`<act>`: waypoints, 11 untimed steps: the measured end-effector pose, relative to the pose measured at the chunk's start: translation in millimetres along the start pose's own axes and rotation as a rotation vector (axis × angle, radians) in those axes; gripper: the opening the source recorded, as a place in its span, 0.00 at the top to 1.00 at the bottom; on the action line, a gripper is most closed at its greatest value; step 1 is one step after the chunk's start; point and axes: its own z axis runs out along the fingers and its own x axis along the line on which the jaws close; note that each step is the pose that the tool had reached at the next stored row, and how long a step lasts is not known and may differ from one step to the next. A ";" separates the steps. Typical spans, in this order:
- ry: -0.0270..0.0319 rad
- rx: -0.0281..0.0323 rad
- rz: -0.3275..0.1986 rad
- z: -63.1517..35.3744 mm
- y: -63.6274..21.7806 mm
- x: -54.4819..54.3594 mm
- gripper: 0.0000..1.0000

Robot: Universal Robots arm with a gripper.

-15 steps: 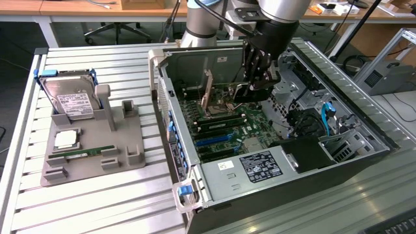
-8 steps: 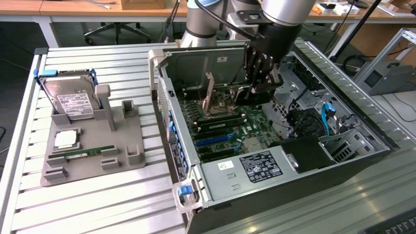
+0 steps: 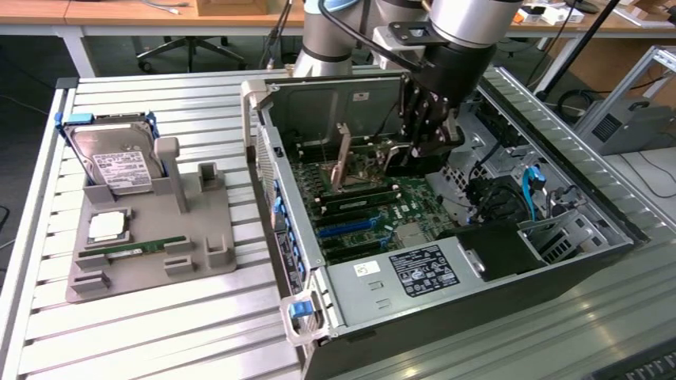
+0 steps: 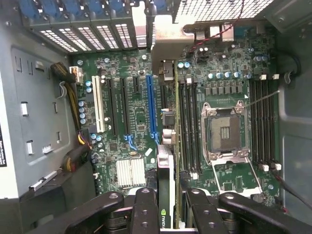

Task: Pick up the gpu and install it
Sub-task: 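Insert the gpu into the slot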

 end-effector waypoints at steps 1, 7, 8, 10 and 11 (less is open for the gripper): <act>0.0000 0.0001 0.000 0.1 -0.1 1.1 0.73; -0.0003 0.0024 0.000 5.9 1.0 3.7 0.73; -0.0004 0.0028 0.000 8.1 1.4 4.0 0.73; -0.0003 0.0035 0.000 13.0 2.4 4.5 0.73; -0.0002 0.0037 0.000 14.3 2.7 4.6 0.73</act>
